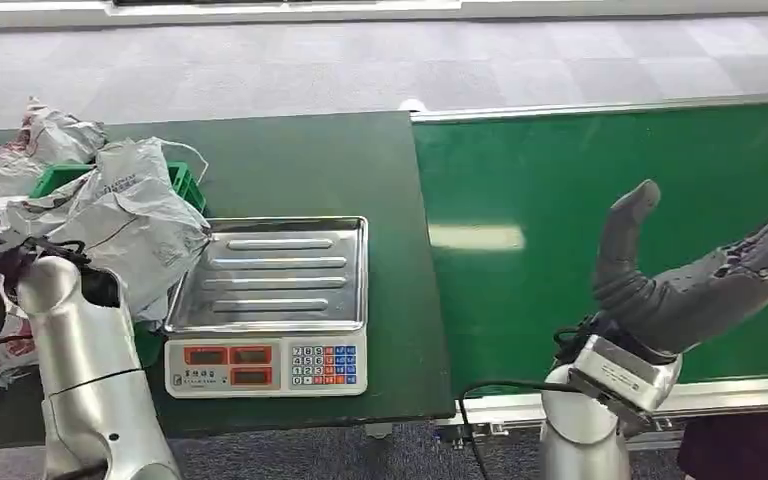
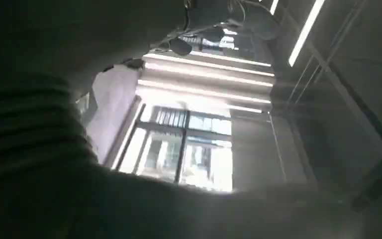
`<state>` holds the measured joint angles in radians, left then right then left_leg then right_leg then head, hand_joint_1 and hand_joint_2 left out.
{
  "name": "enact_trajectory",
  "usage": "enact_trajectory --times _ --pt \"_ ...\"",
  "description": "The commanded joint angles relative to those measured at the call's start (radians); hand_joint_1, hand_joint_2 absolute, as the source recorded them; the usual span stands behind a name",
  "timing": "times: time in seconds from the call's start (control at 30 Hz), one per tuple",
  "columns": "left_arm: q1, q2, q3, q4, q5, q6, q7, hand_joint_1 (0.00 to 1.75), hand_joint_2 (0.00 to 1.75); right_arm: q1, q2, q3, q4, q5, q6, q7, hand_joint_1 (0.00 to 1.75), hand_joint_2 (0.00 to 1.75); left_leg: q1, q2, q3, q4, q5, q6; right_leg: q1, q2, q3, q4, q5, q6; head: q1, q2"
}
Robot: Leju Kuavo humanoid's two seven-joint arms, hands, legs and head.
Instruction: Moved the parcel from conveyor to table for the left to box.
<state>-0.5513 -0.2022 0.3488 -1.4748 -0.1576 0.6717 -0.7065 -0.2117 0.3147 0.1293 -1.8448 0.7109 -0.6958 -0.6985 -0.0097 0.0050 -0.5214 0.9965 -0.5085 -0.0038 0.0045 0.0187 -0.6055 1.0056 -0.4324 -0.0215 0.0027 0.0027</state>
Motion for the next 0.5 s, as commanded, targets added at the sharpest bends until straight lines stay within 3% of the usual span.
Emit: enact_trajectory --times 0.03,0.4,0.5 --pt "0.211 0.067 -0.383 -0.24 0.148 -0.288 0.053 0.0 1.75 0.029 -0.036 0.168 0.221 -0.334 -0.002 0.0 0.0 1.75 0.0 0.002 0.003 -0.003 0.0 -0.001 0.0 0.001 0.004 -0.003 0.0 0.001 0.0 0.0" --pt "0.2 0.073 -0.372 -0.226 0.151 -0.295 0.048 0.0 1.75 0.026 -0.031 0.168 0.225 -0.331 -0.002 0.0 0.0 1.75 0.001 0.0 0.003 -0.003 0.0 -0.002 0.001 -0.002 0.003 -0.003 0.0 0.001 0.0 0.0" --pt "0.274 0.088 -0.438 -0.252 0.187 -0.571 0.084 0.0 1.75 0.002 -0.105 0.234 0.219 -0.556 0.15 0.063 0.0 1.75 0.001 0.0 0.007 -0.007 0.001 -0.002 0.0 -0.002 0.006 -0.006 0.001 0.003 0.0 0.0"
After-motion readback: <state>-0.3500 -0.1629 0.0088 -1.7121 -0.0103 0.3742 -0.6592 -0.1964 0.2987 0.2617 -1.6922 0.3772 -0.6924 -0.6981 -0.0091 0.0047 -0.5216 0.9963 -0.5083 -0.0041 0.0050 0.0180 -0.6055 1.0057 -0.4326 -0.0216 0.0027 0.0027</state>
